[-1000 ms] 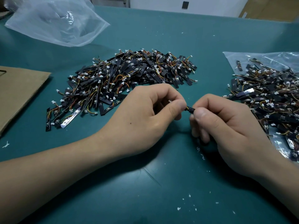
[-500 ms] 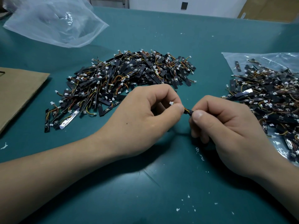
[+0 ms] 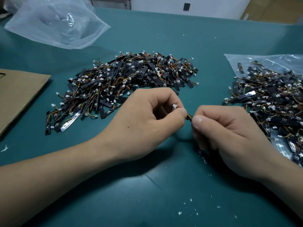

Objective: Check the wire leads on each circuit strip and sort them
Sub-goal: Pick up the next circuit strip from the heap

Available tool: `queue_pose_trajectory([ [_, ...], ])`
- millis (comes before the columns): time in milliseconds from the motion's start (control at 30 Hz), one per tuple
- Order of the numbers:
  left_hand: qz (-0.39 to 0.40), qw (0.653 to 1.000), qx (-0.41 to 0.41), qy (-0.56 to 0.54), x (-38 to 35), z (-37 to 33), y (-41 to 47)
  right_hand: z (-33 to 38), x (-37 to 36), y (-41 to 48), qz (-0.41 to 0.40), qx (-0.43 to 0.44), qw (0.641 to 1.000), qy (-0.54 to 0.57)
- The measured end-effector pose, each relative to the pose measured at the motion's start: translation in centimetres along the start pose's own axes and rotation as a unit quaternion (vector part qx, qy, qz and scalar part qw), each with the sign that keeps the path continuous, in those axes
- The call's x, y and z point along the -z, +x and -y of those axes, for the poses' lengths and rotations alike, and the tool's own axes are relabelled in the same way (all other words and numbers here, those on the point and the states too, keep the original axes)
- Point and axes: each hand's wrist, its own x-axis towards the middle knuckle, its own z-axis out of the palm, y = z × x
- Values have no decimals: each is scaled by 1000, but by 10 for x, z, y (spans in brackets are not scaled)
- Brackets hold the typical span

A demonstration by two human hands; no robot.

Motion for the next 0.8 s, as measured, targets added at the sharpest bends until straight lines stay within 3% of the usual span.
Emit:
queue_pose_trajectory([
  [500, -18, 999, 6, -31, 2, 1, 0, 0, 2, -1, 32, 4, 999, 13],
  [667, 23, 999, 12, -29, 5, 2, 1, -2, 4, -2, 51, 1, 998, 30],
  [733, 16, 1000, 3, -21, 4, 0, -1, -2, 3, -2, 34, 5, 998, 45],
  [800, -34, 999, -8, 10, 4, 1, -1, -3, 1, -2, -50, 8, 995, 86],
])
